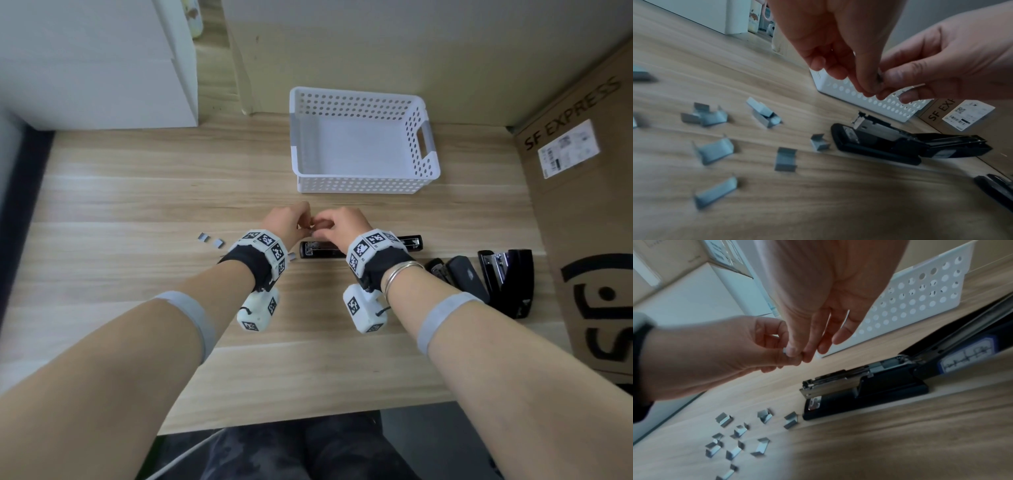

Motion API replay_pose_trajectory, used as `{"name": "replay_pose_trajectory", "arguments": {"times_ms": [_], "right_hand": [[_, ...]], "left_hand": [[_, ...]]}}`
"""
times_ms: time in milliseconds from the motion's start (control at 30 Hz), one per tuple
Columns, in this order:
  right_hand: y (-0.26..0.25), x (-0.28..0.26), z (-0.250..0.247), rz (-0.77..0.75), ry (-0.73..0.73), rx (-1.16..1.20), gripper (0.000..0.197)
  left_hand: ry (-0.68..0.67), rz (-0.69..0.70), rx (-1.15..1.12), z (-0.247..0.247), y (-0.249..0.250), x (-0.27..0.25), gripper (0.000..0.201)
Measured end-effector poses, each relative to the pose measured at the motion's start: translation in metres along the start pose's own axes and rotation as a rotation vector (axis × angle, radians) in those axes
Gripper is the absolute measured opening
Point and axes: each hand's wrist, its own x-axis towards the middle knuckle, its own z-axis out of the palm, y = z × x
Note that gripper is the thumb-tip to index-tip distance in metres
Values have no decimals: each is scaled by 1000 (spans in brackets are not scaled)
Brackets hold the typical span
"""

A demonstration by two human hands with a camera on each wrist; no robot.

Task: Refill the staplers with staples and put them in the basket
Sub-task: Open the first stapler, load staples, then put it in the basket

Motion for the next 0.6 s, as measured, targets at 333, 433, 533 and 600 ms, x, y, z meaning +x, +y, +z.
{"name": "replay_pose_trajectory", "arguments": {"times_ms": [333,433,533,600], "right_hand": [[16,-11,-2,46,-22,-343,12],[16,-12,0,58,-12,-357,13],[16,-11,2,62,-7,-374,16],[17,-10,3,66,-2,-373,16]], "left_hand": [[-149,-76,29,10,-3,-6,18],[-188,-118,26,11,0,-7,18],[-181,-140,28,11,3,-7,19],[-181,-143,23,11,3,-7,19]]}}
